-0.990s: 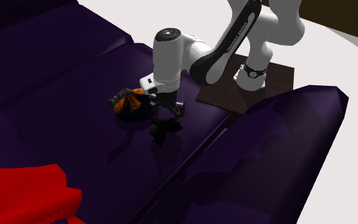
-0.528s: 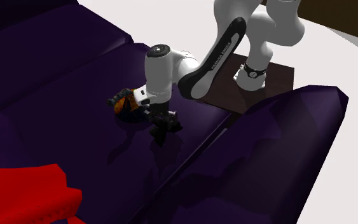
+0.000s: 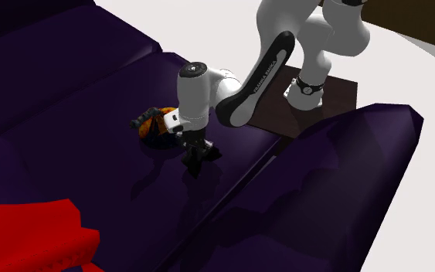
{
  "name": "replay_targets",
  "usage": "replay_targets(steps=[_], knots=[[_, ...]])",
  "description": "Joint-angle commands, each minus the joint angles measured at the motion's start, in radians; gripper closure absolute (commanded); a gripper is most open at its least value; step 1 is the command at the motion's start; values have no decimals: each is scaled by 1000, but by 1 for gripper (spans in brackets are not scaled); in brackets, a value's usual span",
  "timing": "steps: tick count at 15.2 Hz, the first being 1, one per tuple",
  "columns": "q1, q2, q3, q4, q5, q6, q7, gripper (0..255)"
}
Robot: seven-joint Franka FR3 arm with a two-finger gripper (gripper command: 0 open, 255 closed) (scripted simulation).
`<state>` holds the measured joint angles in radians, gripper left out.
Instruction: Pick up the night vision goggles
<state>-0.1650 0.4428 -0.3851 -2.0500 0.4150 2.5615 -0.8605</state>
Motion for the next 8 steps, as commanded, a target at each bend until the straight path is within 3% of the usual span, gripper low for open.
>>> replay_targets(steps=[1,8], knots=[[0,1,0,0,0,0,0,255],[4,-10,-5,-1,-8,-9,6,255]])
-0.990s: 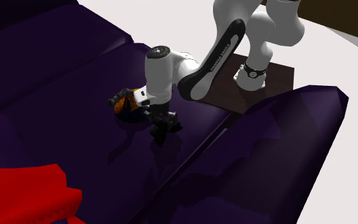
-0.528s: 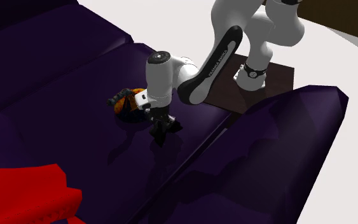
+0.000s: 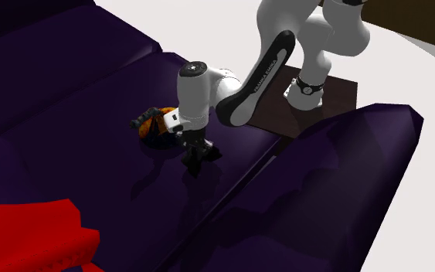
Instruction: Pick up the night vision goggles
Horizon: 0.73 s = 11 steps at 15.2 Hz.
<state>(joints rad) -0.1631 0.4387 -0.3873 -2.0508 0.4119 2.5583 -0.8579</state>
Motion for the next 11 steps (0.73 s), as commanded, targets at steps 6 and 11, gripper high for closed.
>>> replay_targets(steps=[6,11], knots=[[24,-65,-34,4,-53,-64,40,255],[40,-112,-55,13,-92,-114,70,255]])
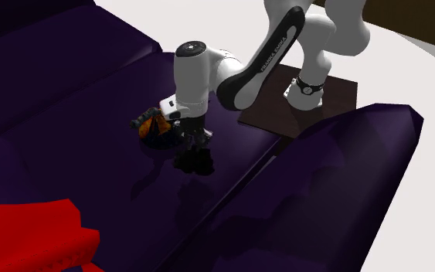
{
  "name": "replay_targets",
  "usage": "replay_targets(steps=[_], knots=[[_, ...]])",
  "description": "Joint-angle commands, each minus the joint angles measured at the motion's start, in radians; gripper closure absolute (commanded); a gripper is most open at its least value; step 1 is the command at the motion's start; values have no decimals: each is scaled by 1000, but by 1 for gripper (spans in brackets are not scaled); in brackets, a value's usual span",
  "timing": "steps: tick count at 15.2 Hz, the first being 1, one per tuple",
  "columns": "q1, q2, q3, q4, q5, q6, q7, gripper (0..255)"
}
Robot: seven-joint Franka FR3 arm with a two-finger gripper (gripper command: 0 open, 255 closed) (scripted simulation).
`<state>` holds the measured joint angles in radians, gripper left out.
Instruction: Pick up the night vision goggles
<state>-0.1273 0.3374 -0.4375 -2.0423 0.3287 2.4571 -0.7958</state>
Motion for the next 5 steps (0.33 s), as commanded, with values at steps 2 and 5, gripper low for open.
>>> replay_targets(steps=[2,5], knots=[[9,-28,-12,10,-24,-33,19,255],[12,-38,-16,13,-33,-45,26,255]])
